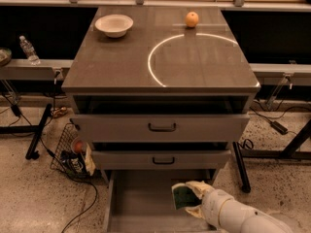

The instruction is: Pick sponge from bottom drawer and place on counter

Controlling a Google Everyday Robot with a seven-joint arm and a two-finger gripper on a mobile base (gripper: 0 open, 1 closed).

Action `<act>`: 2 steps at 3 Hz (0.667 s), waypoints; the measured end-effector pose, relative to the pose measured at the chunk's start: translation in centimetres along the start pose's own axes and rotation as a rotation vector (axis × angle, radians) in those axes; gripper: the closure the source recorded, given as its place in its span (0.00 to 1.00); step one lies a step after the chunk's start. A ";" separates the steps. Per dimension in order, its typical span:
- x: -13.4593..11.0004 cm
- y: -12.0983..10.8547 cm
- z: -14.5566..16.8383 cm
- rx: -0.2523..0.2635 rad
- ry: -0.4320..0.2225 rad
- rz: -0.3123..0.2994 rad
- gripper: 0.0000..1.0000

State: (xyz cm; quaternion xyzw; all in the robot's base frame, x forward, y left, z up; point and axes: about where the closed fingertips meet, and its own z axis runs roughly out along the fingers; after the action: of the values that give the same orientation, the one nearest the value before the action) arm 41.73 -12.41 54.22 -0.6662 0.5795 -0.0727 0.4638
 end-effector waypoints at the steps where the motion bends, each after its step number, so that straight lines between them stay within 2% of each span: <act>1: -2.4 -2.1 -1.7 0.039 0.000 -0.053 1.00; 2: -7.9 -7.1 -6.9 0.123 0.030 -0.235 1.00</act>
Offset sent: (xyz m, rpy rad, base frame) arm -0.0542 0.0602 0.2939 -0.1831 -0.5076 0.1003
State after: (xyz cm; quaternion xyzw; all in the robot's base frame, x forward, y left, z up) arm 39.88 -10.23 66.58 -0.6986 0.4988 -0.1716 0.4834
